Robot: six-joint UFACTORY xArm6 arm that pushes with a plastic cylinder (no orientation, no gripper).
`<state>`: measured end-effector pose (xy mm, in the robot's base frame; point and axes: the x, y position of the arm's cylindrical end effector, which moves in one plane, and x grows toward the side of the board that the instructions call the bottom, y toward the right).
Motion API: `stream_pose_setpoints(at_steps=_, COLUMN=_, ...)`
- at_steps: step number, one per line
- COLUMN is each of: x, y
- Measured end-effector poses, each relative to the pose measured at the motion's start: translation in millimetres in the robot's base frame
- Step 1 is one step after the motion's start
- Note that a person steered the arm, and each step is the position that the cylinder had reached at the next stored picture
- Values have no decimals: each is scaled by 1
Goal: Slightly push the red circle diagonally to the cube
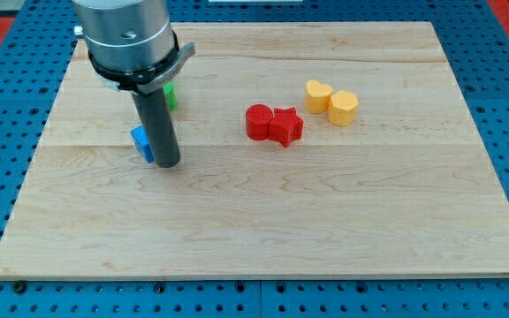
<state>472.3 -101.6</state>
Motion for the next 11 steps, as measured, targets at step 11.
stream_pose_setpoints(at_steps=11, x=-151, y=39)
